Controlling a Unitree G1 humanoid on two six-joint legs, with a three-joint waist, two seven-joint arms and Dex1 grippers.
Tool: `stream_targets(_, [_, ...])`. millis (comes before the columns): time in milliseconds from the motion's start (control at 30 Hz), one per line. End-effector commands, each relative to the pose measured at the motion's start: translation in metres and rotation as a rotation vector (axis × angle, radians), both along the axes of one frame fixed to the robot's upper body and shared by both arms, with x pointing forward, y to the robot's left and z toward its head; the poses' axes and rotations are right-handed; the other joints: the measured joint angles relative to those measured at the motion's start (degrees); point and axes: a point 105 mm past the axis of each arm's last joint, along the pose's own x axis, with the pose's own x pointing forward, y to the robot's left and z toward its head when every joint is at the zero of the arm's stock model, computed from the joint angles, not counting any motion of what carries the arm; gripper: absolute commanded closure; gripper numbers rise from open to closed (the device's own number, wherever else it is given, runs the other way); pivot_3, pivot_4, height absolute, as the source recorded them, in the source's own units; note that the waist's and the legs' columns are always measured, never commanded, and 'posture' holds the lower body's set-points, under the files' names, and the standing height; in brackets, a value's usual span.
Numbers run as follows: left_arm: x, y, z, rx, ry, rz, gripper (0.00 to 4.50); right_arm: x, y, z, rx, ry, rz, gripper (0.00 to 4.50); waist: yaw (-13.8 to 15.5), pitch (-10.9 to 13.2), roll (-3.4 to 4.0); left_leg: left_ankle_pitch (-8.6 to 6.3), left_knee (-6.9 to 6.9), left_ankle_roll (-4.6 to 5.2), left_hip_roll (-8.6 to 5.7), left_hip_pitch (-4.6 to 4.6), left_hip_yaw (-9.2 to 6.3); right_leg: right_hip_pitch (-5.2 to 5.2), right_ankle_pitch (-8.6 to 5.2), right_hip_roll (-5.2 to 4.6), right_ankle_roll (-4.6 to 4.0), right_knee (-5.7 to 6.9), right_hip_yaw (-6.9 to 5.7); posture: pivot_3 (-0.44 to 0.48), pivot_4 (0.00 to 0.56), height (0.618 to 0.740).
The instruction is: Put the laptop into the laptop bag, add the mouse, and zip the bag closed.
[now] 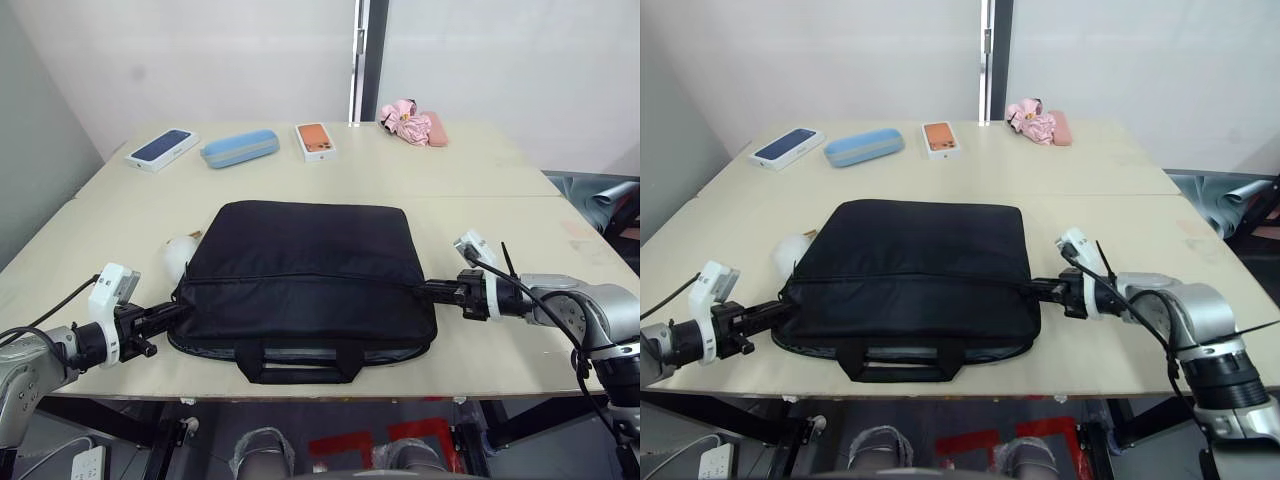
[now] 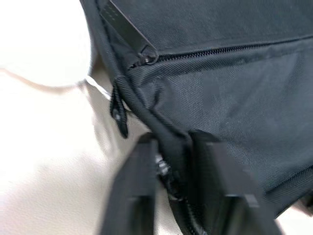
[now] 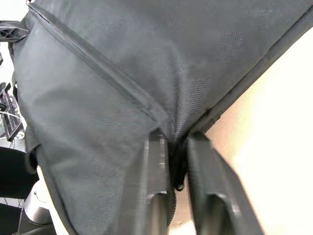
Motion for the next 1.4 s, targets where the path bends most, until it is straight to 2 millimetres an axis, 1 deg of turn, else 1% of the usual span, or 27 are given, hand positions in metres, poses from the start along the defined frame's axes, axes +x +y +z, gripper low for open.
stream_targets(33, [0.005,0.006,0.004,0.031,-0.024,0.016,4.49,0.006,0.005,0.013,0.027,-0.056,0.000,4.50,-0.01,0.00,0.00,0.00,0.00,0.00,0.00,0.00,0.00,0.00,0.00,0.00,0.00,0.00,0.01,0.000,0.150,0.740])
stream_targets(133, [0.014,0.004,0.006,0.034,-0.043,0.015,4.49,0.011,0.007,0.014,0.024,-0.068,-0.008,4.50,-0.02,0.00,0.01,0.00,0.03,0.00,0.00,0.01,-0.01,-0.02,0.00,0.00,0.00,0.13,0.00,0.000,0.150,0.740])
stream_targets(233, [0.023,-0.001,0.007,0.032,-0.057,0.003,4.49,0.020,0.005,0.012,-0.002,-0.087,-0.043,4.50,-0.02,0.00,0.01,0.00,0.14,0.00,0.00,0.04,-0.04,-0.04,0.01,0.00,-0.01,0.30,0.02,0.000,0.150,0.740])
stream_targets(333, [0.031,-0.006,0.006,0.030,-0.062,-0.007,4.49,0.024,0.005,0.012,-0.005,-0.086,-0.048,4.50,0.11,0.00,0.01,0.00,0.22,0.00,-0.01,0.04,-0.05,-0.02,0.03,-0.01,-0.02,0.35,0.02,0.000,0.150,0.740])
stream_targets(433, [0.032,-0.015,0.002,0.023,-0.046,-0.042,4.49,0.026,0.005,0.011,-0.003,-0.085,-0.053,4.50,0.11,-0.01,0.01,0.00,0.33,0.00,-0.01,0.03,-0.06,0.00,0.04,-0.02,-0.01,0.37,0.03,0.000,0.150,0.740])
stream_targets(567, [0.034,-0.014,0.001,0.025,-0.050,-0.037,4.49,0.028,0.005,0.011,-0.009,-0.093,-0.065,4.50,0.10,-0.02,0.01,0.00,0.41,0.00,-0.03,-0.01,-0.05,0.02,0.04,-0.04,-0.01,0.32,0.07,0.000,0.150,0.740])
stream_targets(667, [0.030,-0.013,0.003,0.030,-0.051,-0.058,4.49,0.029,0.004,0.012,-0.007,-0.102,-0.067,4.50,0.08,-0.02,0.01,0.00,0.43,0.00,-0.04,0.01,-0.05,0.03,0.04,-0.04,-0.01,0.36,0.07,0.000,0.150,0.740])
stream_targets(700, [0.030,-0.010,0.002,0.046,-0.056,-0.056,3.77,0.029,0.002,0.013,-0.001,-0.100,-0.076,3.76,0.07,-0.02,0.01,0.00,0.44,0.00,-0.04,0.01,-0.05,0.03,0.04,-0.04,-0.01,0.36,0.07,0.000,0.150,0.740])
stream_targets(767, [0.030,-0.006,0.002,0.064,-0.063,-0.043,3.33,0.028,0.000,0.014,0.005,-0.098,-0.072,3.29,0.05,-0.02,0.01,0.00,0.44,0.00,-0.04,0.01,-0.05,0.03,0.04,-0.05,-0.01,0.35,0.08,0.000,0.150,0.740])
stream_targets(800, [0.030,-0.004,0.002,0.066,-0.064,-0.040,2.90,0.028,-0.001,0.015,0.003,-0.100,-0.073,2.89,0.06,-0.02,0.01,0.00,0.44,0.00,-0.04,0.01,-0.04,0.03,0.04,-0.05,-0.01,0.34,0.10,0.000,0.150,0.740])
stream_targets(900, [0.026,0.007,0.010,0.070,-0.075,-0.019,1.83,0.026,-0.012,0.019,-0.029,-0.116,-0.066,1.86,0.10,-0.01,0.02,0.00,0.43,0.00,-0.04,-0.03,-0.05,0.00,0.04,-0.04,0.00,0.32,0.08,0.000,0.150,0.740])
stream_targets(933, [0.023,0.011,0.013,0.072,-0.078,-0.013,1.52,0.026,-0.017,0.021,-0.047,-0.125,-0.069,1.57,0.08,-0.01,0.02,0.00,0.43,0.01,-0.04,-0.05,-0.04,-0.01,0.04,-0.04,0.00,0.30,0.08,0.000,0.150,0.740])
stream_targets(1033, [0.011,0.025,0.024,0.085,-0.083,-0.010,0.32,0.024,-0.033,0.029,-0.115,-0.157,-0.053,0.37,-0.03,0.00,0.01,-0.01,0.38,0.01,-0.02,-0.09,-0.02,-0.04,0.03,-0.02,0.00,0.21,0.08,0.000,0.150,0.740])
stream_targets(1067, [0.007,0.030,0.028,0.097,-0.087,-0.007,0.00,0.024,-0.038,0.034,-0.131,-0.170,-0.047,0.07,-0.08,0.01,0.01,-0.01,0.36,0.01,-0.02,-0.09,-0.02,-0.06,0.03,-0.02,0.01,0.20,0.08,0.000,0.150,0.740])
stream_targets(1133, [0.003,0.037,0.035,0.108,-0.094,0.002,0.00,0.023,-0.045,0.040,-0.152,-0.186,-0.034,0.03,-0.09,0.01,0.00,-0.01,0.31,0.00,0.01,-0.09,-0.02,-0.08,0.02,0.01,0.02,0.19,0.08,0.000,0.150,0.740])
stream_targets(1200, [-0.001,0.049,0.049,0.130,-0.115,0.021,0.00,0.019,-0.055,0.052,-0.190,-0.221,0.011,0.03,-0.07,0.04,0.02,-0.01,0.30,0.00,0.02,-0.06,-0.02,-0.07,0.02,0.01,0.02,0.20,0.08,0.000,0.150,0.740])
stream_targets(1267, [-0.003,0.061,0.063,0.166,-0.145,0.031,0.00,0.010,-0.063,0.068,-0.210,-0.256,0.088,0.03,0.06,0.08,0.01,-0.01,0.32,0.00,0.00,-0.07,0.00,-0.07,0.02,0.00,0.03,0.20,0.10,0.000,0.150,0.740])
stream_targets(1300, [-0.004,0.066,0.073,0.169,-0.164,0.031,0.00,0.007,-0.067,0.080,-0.243,-0.311,0.133,0.03,0.16,0.08,0.01,-0.02,0.32,0.01,0.00,-0.08,0.01,-0.07,0.02,-0.01,0.03,0.18,0.11,0.000,0.150,0.740])
stream_targets(1367, [-0.008,0.074,0.087,0.163,-0.177,0.026,0.00,0.007,-0.074,0.101,-0.295,-0.421,0.165,0.03,0.12,0.09,-0.02,-0.02,0.31,0.01,0.01,-0.08,0.01,-0.07,0.01,0.00,0.04,0.15,0.10,0.000,0.150,0.740])
stream_targets(1400, [-0.010,0.077,0.091,0.161,-0.177,0.022,0.00,0.009,-0.077,0.107,-0.310,-0.456,0.163,0.03,0.05,0.09,-0.02,-0.02,0.31,0.02,0.01,-0.08,0.01,-0.08,0.01,0.00,0.04,0.15,0.10,0.000,0.150,0.740])
